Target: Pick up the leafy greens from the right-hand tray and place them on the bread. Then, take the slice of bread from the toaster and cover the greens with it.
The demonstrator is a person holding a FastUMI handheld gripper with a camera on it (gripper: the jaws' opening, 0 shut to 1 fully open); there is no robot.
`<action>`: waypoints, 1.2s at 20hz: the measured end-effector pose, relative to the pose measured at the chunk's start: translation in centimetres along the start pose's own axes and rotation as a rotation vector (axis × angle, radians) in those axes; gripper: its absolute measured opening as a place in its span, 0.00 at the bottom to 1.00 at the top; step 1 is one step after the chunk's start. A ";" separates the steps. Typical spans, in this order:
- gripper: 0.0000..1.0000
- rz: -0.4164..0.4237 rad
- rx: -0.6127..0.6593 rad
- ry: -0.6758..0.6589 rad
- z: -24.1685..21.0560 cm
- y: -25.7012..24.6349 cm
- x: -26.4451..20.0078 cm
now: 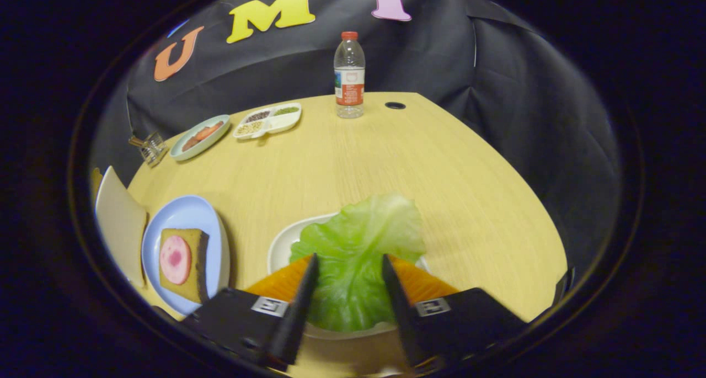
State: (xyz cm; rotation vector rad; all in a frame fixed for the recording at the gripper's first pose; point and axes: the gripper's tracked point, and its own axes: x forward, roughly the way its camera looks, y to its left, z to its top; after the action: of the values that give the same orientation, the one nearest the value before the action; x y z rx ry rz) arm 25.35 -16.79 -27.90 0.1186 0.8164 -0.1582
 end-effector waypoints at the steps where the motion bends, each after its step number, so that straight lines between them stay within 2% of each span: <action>1: 0.27 -0.013 -0.002 -0.004 0.1 0.0 0.1; 3: 0.26 -0.042 -0.003 -0.013 0.3 0.1 -0.3; 5: 0.01 -0.058 -0.012 -0.002 -0.1 0.3 -0.8; 13: 0.00 0.003 -0.002 -0.077 0.5 1.5 -6.2; 19: 0.00 -0.025 -0.025 -0.132 1.1 1.7 -8.6; 22: 0.01 -0.052 -0.010 -0.051 -0.8 1.1 -6.6; 23: 0.17 -0.058 -0.004 -0.038 -1.3 0.8 -6.0; 24: 0.28 -0.053 0.008 -0.025 -1.3 0.8 -5.7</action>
State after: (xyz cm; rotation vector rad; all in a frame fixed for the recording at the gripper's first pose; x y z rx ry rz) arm 20.71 -15.25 -24.59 0.1027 0.7944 -0.2128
